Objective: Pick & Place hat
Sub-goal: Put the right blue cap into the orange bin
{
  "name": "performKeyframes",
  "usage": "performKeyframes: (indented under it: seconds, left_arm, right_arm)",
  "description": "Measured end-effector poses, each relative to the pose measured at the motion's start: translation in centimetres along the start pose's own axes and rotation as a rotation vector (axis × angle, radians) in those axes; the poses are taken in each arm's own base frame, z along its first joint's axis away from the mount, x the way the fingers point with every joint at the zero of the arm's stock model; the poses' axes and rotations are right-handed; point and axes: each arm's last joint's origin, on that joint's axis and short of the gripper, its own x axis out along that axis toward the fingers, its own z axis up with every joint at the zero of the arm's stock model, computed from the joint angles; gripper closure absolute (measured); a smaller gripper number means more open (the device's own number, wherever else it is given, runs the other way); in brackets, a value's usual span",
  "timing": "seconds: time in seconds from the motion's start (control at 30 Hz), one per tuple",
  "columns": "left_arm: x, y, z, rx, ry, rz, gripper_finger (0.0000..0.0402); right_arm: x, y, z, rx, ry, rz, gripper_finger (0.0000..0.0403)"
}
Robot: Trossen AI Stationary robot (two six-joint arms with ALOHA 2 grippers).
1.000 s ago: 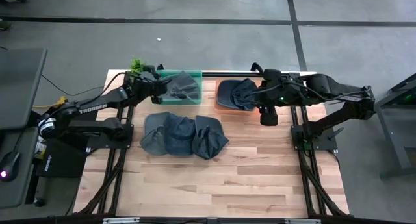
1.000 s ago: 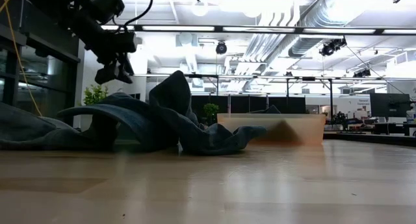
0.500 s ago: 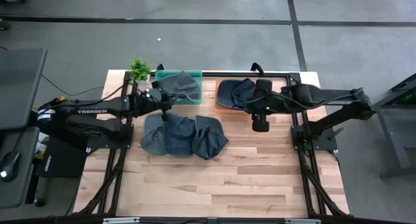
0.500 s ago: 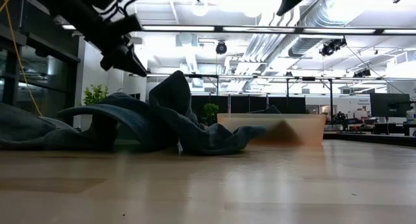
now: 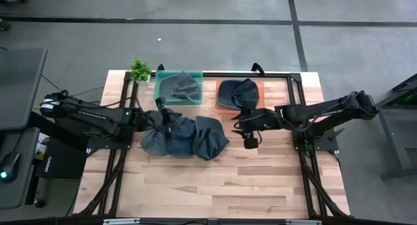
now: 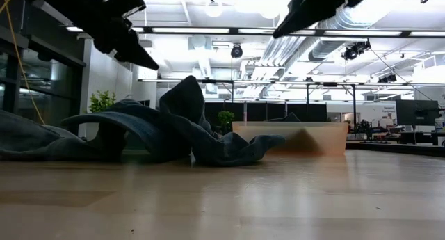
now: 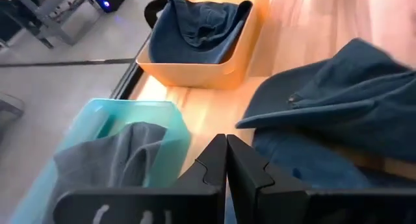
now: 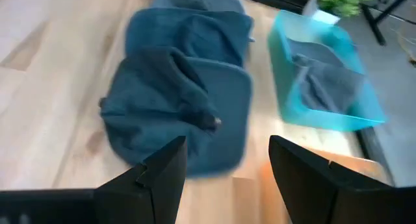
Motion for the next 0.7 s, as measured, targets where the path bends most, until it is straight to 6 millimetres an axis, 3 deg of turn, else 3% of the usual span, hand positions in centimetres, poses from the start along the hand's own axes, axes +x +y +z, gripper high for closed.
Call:
performKeyframes:
  seconds: [0.2, 0.37, 0.7]
  left_arm:
    - [-0.6, -1.1, 0.1, -0.271, -0.009, -0.091, 0.04]
    - [-0.9, -1.7, 0.1, -0.515, 0.002, -0.128, 0.0401]
    - [0.4, -2.9, 0.3, -0.525, -0.007, -0.138, 0.0401]
  right_arm:
    - [1.9, 0.8, -2.8, 0.332, -0.042, -0.024, 0.019]
    - [2.9, 1.7, -5.0, 0.623, -0.09, 0.103, 0.019]
    - [3.3, 4.5, -10.7, 1.093, -0.218, 0.137, 0.019]
